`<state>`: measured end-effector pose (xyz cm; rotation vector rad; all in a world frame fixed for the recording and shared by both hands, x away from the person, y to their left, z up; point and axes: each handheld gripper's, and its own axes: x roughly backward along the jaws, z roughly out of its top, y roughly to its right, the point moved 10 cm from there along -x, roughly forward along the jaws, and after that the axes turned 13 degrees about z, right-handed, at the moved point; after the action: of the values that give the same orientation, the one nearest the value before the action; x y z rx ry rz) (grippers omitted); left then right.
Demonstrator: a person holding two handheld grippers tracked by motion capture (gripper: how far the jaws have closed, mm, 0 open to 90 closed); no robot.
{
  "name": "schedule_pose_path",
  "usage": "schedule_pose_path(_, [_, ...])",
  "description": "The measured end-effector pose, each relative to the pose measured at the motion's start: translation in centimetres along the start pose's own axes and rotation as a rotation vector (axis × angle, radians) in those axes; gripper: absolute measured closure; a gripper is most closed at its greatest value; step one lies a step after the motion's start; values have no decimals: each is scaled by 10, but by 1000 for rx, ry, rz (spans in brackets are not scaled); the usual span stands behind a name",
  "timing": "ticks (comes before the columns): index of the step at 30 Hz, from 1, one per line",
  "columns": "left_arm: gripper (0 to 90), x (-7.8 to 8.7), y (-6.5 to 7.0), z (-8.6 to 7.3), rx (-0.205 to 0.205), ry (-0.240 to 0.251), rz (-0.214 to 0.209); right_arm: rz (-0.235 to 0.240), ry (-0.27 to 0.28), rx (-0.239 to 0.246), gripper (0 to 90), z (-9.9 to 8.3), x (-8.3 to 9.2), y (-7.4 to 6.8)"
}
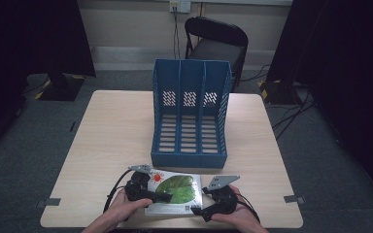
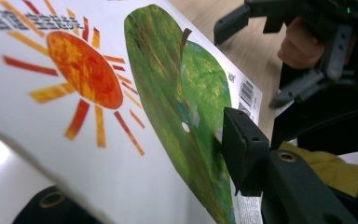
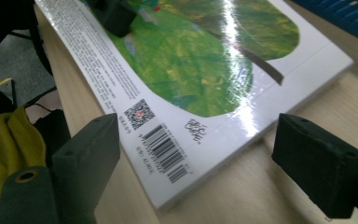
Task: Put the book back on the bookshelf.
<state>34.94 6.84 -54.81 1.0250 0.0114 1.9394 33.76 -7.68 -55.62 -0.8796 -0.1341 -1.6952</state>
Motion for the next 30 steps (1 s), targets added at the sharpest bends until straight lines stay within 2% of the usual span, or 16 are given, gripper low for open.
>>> schedule_pose_path(3, [645, 2, 3, 1, -43, 16, 5, -17, 17, -28, 155, 1, 5, 6])
schedule_pose_path(5, [649, 3, 6, 2, -96, 31, 23, -23, 29, -45, 175, 2, 8, 10])
schedule_pose_path(9, [656, 7, 13, 4, -160, 61, 45, -15, 51, -66, 187, 4, 12, 15])
schedule_pose_path(11, [663, 9, 14, 4, -193, 71, 42, -8, 65, -79, 192, 6, 13, 18])
schedule_pose_path(13, [666, 10, 16, 4, -219, 83, 43, -6, 72, -100, 196, 8, 12, 22])
schedule_pose_path(15, [667, 10, 17, 4, -269, 98, 56, -6, 71, -118, 187, 9, 10, 27])
schedule_pose_path(16, [666, 9, 17, 4, -282, 95, 65, 11, 75, -135, 183, 11, 8, 30])
schedule_pose_path(18, [666, 9, 16, 4, -267, 97, 48, 59, 80, -159, 179, 14, 2, 32])
schedule_pose_path(21, [665, 9, 16, 3, -280, 101, 50, 97, 72, -147, 206, 15, -2, 30])
schedule_pose_path(22, [665, 9, 16, 3, -280, 101, 50, 97, 72, -147, 206, 15, -2, 30])
schedule_pose_path(23, [665, 9, 16, 3, -282, 100, 52, 106, 76, -135, 274, 16, -2, 28])
schedule_pose_path(25, [665, 10, 16, 3, -287, 105, 52, 107, 79, -118, 276, 18, -1, 25])
schedule_pose_path(27, [668, 13, 18, 4, -264, 109, 28, 107, 88, -124, 304, 20, 2, 24])
schedule_pose_path(29, [672, 15, 16, 4, -278, 118, 40, 107, 112, -129, 358, 23, 6, 23])
schedule_pose_path(30, [673, 17, 14, 5, -283, 123, 49, 100, 120, -116, 384, 25, 8, 23])
